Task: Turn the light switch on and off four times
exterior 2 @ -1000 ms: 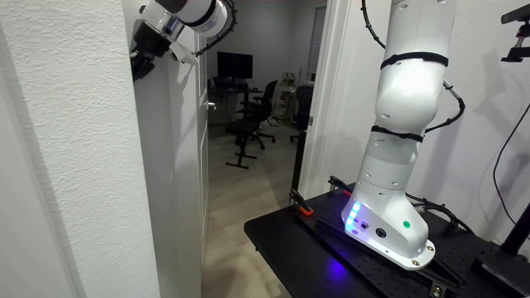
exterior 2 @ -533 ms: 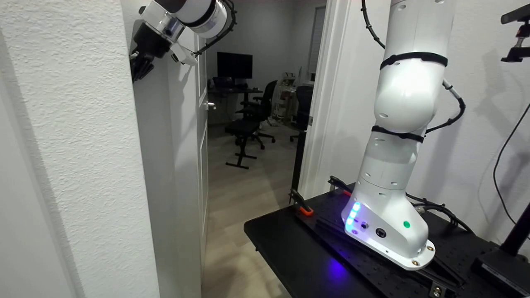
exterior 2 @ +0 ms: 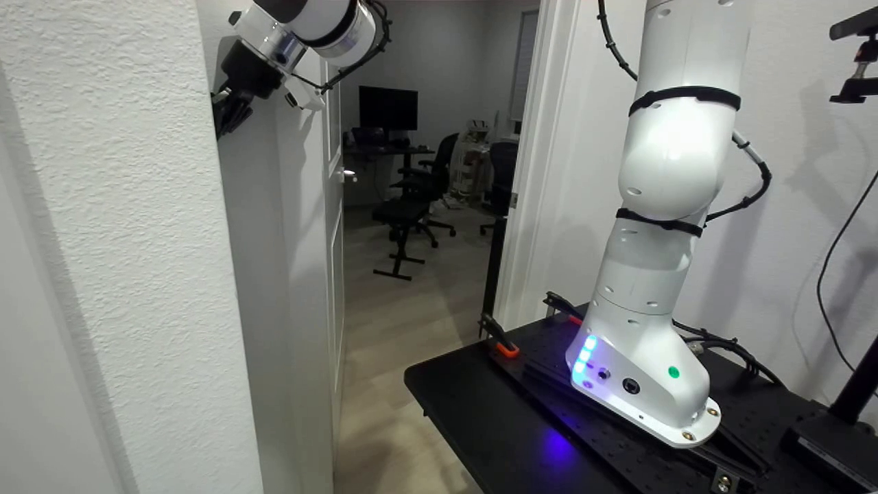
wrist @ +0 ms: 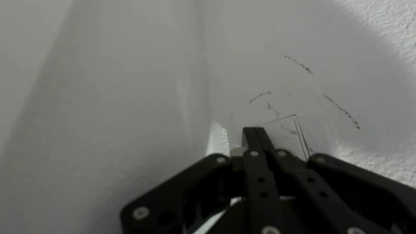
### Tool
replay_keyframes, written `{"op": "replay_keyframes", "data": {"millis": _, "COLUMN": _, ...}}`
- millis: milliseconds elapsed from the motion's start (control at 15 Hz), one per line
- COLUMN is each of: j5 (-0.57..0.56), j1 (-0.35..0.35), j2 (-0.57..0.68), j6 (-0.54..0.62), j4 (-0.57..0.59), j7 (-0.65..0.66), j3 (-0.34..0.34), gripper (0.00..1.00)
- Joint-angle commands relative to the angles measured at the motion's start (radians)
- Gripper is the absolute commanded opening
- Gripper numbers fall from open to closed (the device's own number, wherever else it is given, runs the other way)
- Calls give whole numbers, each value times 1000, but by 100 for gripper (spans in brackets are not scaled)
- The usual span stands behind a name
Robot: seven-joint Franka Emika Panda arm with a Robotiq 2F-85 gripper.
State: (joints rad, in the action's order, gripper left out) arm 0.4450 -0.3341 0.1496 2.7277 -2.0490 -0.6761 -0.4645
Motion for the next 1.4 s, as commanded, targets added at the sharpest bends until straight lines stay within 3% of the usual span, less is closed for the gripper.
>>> {"op": "replay_keyframes", "data": {"millis": 0, "j5": 89, "j1": -6, "j2": 149, "j6": 2, "j4": 56, "j7": -46, "j3": -60, "gripper": 0}}
{"op": "replay_keyframes", "data": {"millis": 1333, "j5": 88, "j1": -26, "j2": 127, "j6": 15, "j4": 8, "j7": -79, "j3": -57, "gripper": 0}}
